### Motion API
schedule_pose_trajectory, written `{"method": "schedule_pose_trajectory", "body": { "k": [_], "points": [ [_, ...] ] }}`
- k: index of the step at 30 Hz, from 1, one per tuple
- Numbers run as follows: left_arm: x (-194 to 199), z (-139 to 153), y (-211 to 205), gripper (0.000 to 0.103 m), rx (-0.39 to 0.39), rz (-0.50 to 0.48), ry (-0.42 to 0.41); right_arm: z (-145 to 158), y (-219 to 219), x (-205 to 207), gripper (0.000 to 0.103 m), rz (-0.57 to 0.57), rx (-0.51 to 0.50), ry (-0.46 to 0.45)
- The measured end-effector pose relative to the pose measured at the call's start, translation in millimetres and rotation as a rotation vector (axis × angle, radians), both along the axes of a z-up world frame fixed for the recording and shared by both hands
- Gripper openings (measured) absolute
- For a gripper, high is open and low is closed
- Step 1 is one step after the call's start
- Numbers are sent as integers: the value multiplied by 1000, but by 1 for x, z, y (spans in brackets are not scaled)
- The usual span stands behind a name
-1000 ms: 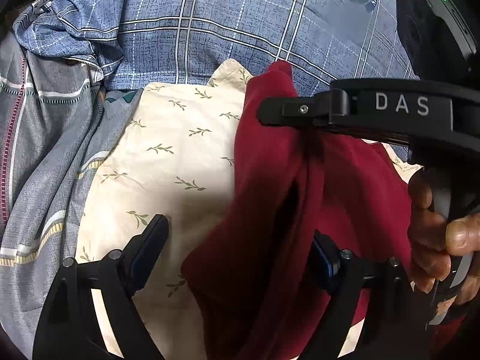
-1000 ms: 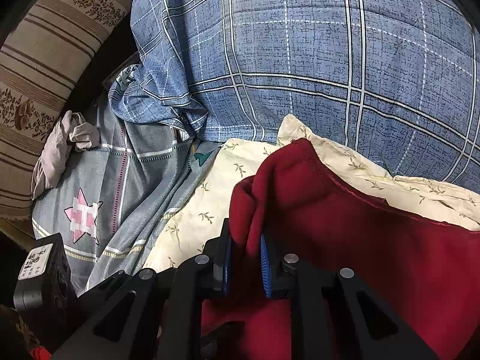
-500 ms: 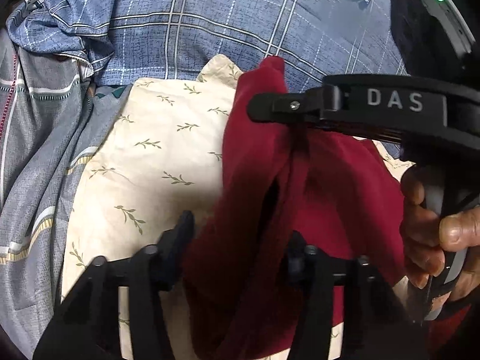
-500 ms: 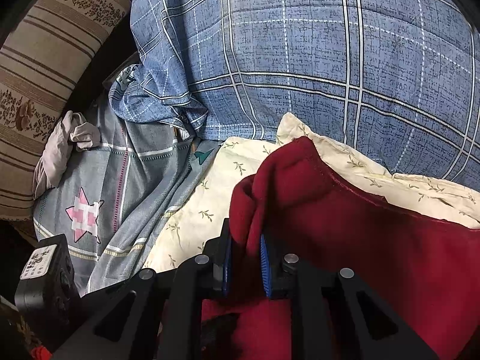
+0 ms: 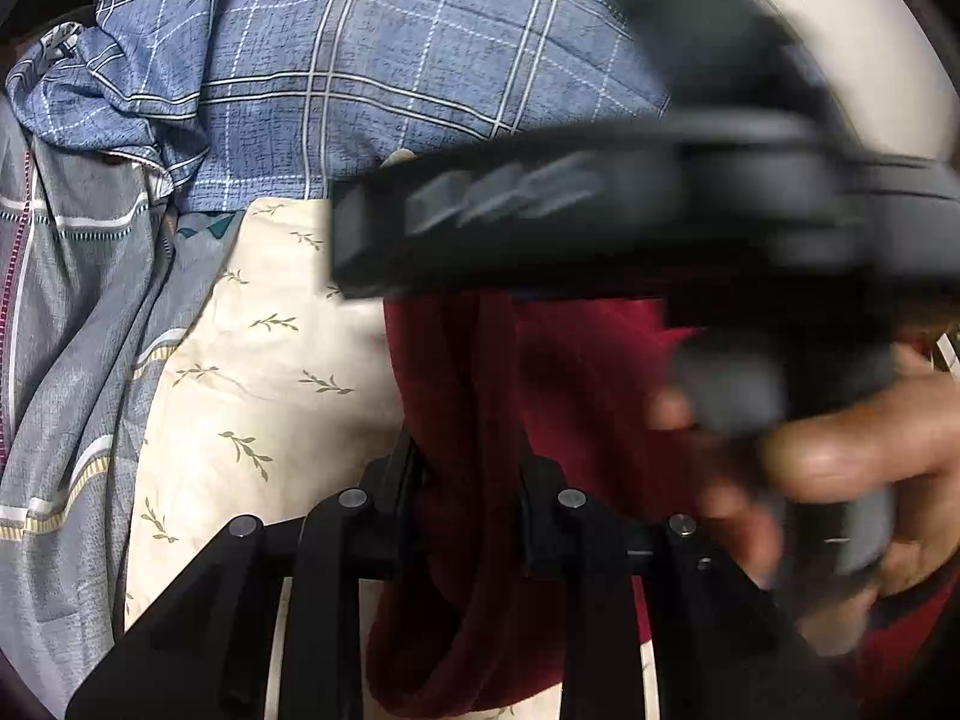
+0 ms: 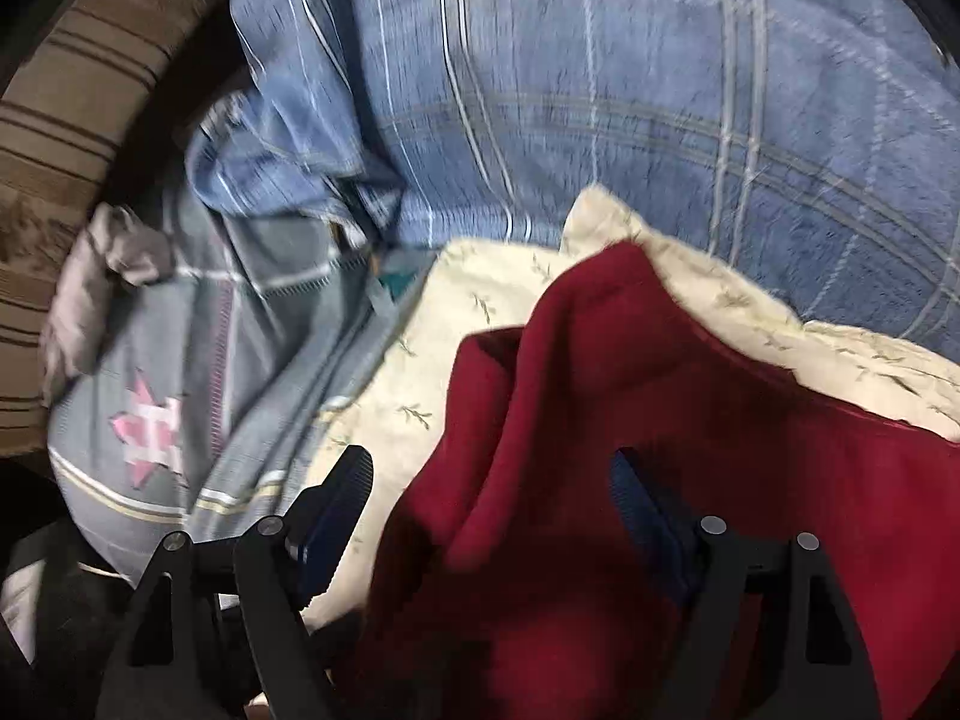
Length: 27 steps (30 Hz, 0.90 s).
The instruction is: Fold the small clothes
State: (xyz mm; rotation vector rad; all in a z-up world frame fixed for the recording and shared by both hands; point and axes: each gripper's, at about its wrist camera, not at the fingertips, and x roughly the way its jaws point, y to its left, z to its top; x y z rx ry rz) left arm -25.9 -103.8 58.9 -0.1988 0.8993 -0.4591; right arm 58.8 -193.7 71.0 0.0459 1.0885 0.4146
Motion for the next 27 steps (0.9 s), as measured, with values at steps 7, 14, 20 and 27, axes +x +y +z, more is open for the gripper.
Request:
{"method": "schedule_pose_trajectory", "body": {
  "k": [7, 14, 20, 27],
  "points": [
    [-5, 0, 4, 52, -4, -4, 30, -10, -4, -8, 24, 31, -50, -63],
    [-9, -3, -4, 72, 16, 7, 42, 10, -31, -8, 23, 15, 37, -89],
    [-14, 10, -19, 25, -5, -14, 10, 19, -51, -14, 22, 5, 37, -113],
    [-38, 48, -70, 25, 8, -87, -78, 58, -93, -41, 20, -4, 11, -189]
  ]
}}
